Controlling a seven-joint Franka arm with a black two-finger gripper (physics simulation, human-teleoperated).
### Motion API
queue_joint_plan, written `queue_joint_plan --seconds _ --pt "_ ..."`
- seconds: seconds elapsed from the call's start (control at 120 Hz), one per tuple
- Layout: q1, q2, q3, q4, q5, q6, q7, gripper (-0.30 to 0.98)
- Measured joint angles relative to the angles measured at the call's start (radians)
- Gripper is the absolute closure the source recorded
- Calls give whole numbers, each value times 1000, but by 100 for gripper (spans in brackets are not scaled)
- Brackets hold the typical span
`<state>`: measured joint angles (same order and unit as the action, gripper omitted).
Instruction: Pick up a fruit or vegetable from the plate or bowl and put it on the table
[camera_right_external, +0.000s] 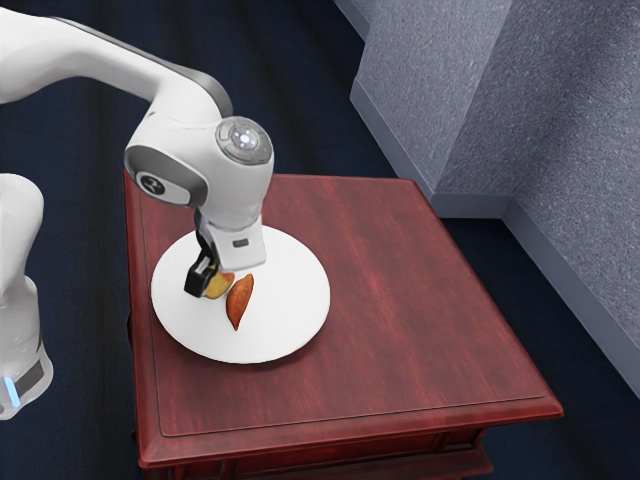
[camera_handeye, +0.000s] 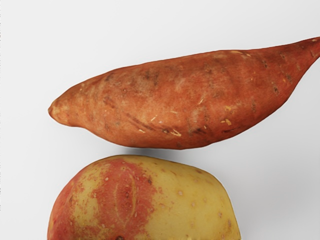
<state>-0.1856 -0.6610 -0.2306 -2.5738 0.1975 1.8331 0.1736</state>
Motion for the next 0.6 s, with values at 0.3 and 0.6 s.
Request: queue_joint_plan --seconds 0.3,0.6 --pt "0 -2 21 -1 -8 -10 12 0" --pt "1 3 41 -19 -10 -23 20 0"
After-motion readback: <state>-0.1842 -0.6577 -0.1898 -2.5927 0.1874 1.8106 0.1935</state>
